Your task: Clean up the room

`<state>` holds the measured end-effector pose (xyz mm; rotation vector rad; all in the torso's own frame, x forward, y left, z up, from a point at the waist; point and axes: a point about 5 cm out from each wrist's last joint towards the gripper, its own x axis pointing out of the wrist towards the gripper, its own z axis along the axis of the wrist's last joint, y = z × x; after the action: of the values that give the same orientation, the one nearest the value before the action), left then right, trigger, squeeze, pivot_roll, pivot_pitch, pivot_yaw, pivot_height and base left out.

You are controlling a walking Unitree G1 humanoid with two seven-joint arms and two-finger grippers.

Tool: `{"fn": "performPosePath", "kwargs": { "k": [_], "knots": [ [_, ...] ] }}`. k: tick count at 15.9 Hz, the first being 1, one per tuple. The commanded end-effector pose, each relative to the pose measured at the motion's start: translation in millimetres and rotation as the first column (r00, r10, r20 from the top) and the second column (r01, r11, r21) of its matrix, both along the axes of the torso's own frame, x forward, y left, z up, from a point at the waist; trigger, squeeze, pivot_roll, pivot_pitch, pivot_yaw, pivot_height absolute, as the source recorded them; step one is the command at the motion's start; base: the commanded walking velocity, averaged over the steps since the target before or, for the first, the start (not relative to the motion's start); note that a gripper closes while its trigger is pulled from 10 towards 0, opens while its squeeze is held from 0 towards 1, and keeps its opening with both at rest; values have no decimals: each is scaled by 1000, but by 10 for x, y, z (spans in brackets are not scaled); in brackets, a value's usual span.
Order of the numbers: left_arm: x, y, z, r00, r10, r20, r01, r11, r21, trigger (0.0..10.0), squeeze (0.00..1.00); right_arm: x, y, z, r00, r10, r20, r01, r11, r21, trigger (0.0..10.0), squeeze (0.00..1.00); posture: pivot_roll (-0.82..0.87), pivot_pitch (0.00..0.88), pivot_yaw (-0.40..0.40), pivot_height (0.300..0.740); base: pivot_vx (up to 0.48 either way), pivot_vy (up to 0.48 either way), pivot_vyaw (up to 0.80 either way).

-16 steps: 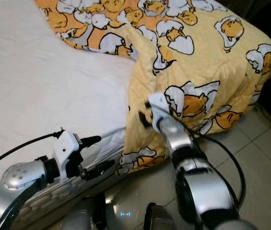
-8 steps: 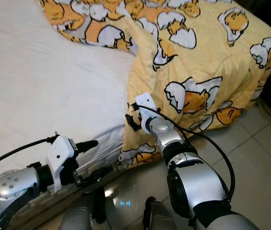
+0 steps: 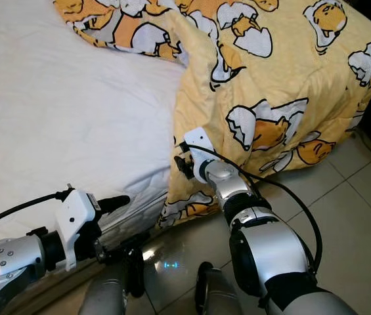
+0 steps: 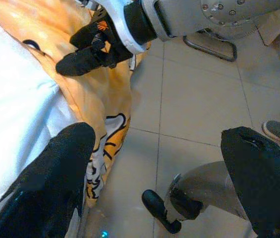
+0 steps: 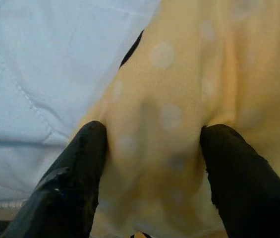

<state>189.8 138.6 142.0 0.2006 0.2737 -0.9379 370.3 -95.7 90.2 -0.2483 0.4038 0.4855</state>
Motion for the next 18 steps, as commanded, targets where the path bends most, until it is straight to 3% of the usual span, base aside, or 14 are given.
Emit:
{"fn": "performPosePath", "kwargs": {
  "k": [1,18],
  "knots": [
    [-48,9,11,1000,-1,-8,1,1000,5,10000,0,-25,12,-44,1000,4,-13,-4,1000,-8,0,0,263,353,-12,740,0,0,0],
    [-34,35,35,1000,16,-14,-16,1000,17,10000,0,2,-148,-29,997,-79,-1,79,996,30,0,0,254,345,-15,740,0,0,0]
  ]
}}
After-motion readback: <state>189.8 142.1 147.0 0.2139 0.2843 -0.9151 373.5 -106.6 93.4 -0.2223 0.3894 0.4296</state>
